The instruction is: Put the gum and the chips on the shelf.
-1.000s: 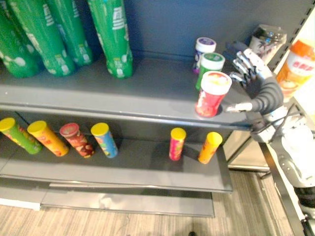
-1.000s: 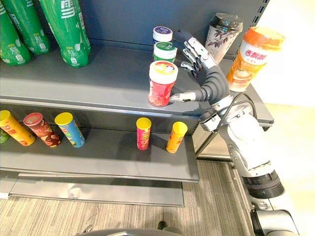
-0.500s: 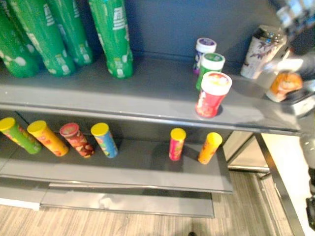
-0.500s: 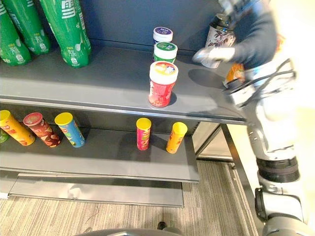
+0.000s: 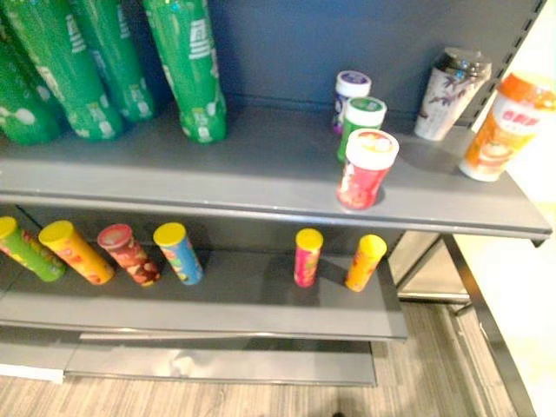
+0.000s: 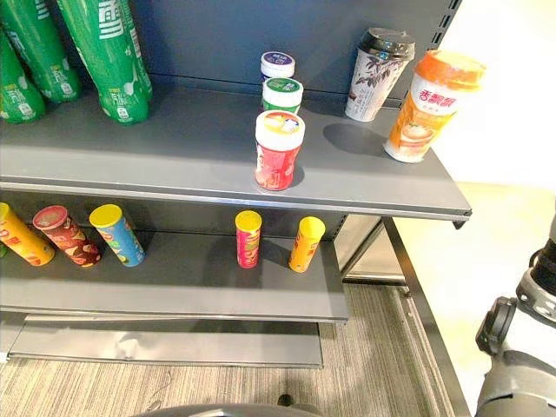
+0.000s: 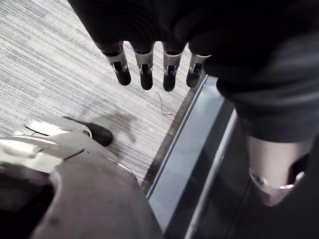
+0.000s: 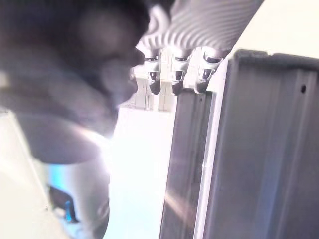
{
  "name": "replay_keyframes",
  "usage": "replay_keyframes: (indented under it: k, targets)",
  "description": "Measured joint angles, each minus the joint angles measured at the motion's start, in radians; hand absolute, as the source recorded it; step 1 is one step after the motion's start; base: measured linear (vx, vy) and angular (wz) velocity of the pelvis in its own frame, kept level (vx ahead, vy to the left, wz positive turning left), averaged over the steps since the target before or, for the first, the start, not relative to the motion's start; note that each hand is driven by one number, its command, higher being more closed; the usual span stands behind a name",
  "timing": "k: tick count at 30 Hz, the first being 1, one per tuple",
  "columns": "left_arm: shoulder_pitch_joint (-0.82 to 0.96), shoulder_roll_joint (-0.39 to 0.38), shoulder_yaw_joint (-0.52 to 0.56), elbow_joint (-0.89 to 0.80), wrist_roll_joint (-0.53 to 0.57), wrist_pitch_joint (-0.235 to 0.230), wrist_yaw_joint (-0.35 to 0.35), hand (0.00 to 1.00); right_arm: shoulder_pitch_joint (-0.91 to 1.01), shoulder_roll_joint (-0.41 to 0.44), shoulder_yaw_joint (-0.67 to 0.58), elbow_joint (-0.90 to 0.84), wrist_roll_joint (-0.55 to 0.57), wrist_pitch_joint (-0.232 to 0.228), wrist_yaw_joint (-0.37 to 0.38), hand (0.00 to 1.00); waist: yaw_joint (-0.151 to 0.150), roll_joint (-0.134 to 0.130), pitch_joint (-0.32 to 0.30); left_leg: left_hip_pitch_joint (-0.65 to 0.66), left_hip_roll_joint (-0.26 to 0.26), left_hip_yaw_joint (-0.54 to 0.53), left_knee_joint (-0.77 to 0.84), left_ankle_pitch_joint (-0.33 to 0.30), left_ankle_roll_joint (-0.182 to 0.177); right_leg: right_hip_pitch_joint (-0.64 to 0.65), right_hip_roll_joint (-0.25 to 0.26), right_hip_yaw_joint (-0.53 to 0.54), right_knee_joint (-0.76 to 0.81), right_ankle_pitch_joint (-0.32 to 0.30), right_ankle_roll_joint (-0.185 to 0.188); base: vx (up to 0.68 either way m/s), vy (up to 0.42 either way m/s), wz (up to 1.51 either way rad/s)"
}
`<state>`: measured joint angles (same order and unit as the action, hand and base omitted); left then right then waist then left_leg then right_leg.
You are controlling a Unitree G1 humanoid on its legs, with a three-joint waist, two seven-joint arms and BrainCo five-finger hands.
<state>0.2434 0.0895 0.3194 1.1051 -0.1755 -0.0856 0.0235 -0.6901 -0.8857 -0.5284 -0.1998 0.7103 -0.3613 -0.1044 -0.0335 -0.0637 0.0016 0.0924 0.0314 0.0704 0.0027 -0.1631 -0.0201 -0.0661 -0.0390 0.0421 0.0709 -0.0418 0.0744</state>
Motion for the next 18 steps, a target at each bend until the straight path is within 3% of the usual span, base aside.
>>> replay_keyframes:
  k: [3, 10, 14, 18]
  targets:
    - [0.007, -0.003, 0.000, 0.000, 0.000, 0.000, 0.005, 0.00, 0.113, 0.010, -0.076, -0.001, -0.003, 0.002, -0.016, 0.00, -0.005, 0.002, -0.012, 0.001, 0.000, 0.002, -0.001, 0.000, 0.000, 0.000, 0.001, 0.001, 0.000, 0.000, 0.000, 0.00, 0.000, 0.00]
    - [0.031, -0.006, 0.002, -0.001, 0.002, 0.001, 0.013, 0.00, 0.486, 0.221, -0.226, -0.066, -0.009, 0.067, -0.013, 0.00, -0.048, 0.002, -0.027, 0.017, 0.003, 0.029, -0.010, -0.001, -0.001, -0.002, 0.007, 0.023, 0.006, 0.000, 0.000, 0.00, 0.006, -0.11]
    - [0.038, -0.009, 0.012, -0.001, 0.003, 0.000, 0.013, 0.00, 0.677, 0.344, -0.272, -0.124, -0.042, 0.111, 0.030, 0.00, -0.072, 0.005, -0.040, 0.018, 0.004, 0.035, -0.015, -0.001, -0.002, -0.008, 0.008, 0.027, 0.011, 0.000, 0.001, 0.01, 0.007, -0.06]
    - [0.033, -0.011, 0.022, -0.003, 0.003, -0.001, 0.012, 0.00, 0.790, 0.427, -0.264, -0.172, -0.035, 0.136, 0.091, 0.00, -0.076, 0.005, -0.041, 0.019, 0.004, 0.055, -0.014, -0.004, -0.006, -0.019, 0.012, 0.048, 0.023, 0.000, 0.001, -0.01, 0.003, -0.15]
